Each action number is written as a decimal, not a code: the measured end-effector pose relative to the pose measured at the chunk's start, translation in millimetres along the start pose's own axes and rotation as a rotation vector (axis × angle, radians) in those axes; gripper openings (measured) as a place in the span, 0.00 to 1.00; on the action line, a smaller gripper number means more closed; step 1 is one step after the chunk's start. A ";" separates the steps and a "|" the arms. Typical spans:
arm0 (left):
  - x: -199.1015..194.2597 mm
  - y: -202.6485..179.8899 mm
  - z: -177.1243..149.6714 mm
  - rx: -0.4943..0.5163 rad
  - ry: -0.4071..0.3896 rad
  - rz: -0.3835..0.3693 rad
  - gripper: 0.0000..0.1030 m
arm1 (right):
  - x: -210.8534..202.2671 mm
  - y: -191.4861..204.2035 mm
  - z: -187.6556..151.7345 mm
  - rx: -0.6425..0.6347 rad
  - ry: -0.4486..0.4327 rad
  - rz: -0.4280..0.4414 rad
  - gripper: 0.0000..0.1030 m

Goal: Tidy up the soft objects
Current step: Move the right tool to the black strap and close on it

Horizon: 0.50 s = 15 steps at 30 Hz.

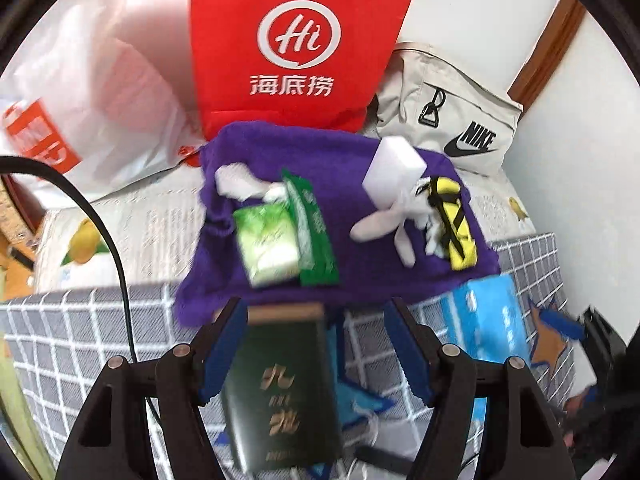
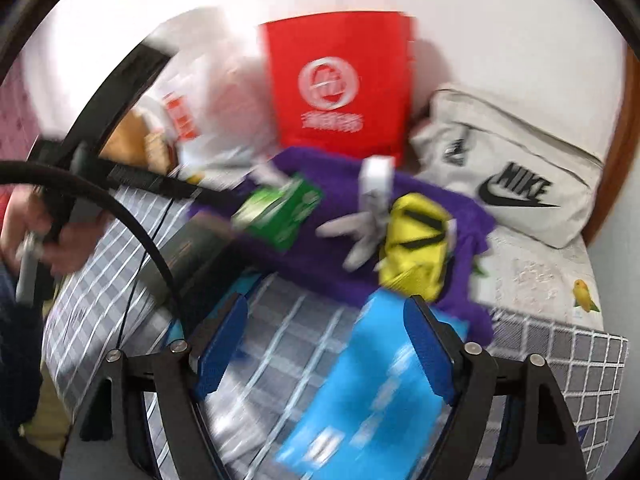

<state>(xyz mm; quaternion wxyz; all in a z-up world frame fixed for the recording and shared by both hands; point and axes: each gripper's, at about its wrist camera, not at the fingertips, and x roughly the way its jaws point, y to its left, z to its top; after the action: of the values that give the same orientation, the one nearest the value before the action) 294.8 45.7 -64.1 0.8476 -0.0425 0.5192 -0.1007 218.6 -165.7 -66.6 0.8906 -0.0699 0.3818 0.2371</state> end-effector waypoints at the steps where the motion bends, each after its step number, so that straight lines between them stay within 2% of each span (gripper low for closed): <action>1: -4.6 1.8 -7.7 -0.001 -0.008 0.012 0.67 | -1.9 14.9 -9.9 -0.036 0.013 0.022 0.67; 8: -26.3 11.5 -46.6 -0.031 -0.032 0.021 0.67 | 10.6 74.1 -60.8 -0.142 0.107 0.118 0.58; 12: -38.1 12.1 -69.5 -0.038 -0.059 0.021 0.67 | 25.0 87.9 -81.2 -0.133 0.162 0.132 0.51; 15: -43.1 14.0 -90.2 -0.057 -0.080 -0.007 0.67 | 34.0 90.2 -94.6 -0.104 0.197 0.138 0.48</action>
<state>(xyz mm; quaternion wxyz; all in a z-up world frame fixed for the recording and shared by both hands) 197.3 71.6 -70.3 0.8659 -0.0725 0.4872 -0.0870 134.7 -102.8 -151.9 0.8255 -0.1125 0.4584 0.3094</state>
